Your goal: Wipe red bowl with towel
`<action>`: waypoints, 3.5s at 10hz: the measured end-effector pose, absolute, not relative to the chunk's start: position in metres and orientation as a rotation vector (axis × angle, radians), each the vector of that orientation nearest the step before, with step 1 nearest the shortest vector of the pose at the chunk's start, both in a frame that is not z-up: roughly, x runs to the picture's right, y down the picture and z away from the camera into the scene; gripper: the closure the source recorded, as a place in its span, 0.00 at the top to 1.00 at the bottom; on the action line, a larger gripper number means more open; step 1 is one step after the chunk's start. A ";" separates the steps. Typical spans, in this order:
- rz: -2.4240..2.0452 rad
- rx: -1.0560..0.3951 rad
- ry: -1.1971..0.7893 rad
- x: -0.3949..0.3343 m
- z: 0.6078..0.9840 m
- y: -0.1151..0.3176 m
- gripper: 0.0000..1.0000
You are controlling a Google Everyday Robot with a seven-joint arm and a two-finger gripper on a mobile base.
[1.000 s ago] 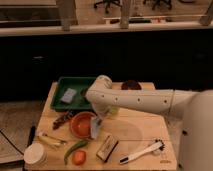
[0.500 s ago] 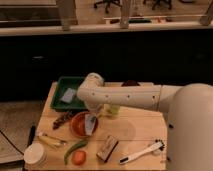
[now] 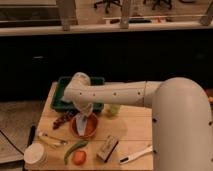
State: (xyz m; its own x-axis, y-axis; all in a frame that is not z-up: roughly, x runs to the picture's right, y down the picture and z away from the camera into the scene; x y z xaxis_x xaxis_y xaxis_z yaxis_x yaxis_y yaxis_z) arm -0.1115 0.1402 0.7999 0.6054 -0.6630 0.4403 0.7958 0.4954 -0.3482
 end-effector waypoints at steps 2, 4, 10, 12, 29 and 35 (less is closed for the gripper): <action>-0.939 -0.573 -0.300 -0.118 0.797 0.149 0.00; -0.982 -0.597 -0.339 -0.115 0.793 0.164 0.00; -0.880 -0.617 -0.316 -0.045 0.800 0.156 0.00; -0.856 -0.600 -0.286 -0.042 0.811 0.135 0.00; -0.920 -0.635 -0.316 -0.041 0.811 0.154 0.00; -0.954 -0.605 -0.318 -0.095 0.823 0.119 0.00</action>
State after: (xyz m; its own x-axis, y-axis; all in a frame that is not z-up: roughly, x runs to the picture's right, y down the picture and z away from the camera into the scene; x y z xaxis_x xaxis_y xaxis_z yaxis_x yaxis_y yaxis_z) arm -0.0954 0.1195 0.8229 0.5500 -0.6641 0.5065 0.8352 0.4322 -0.3402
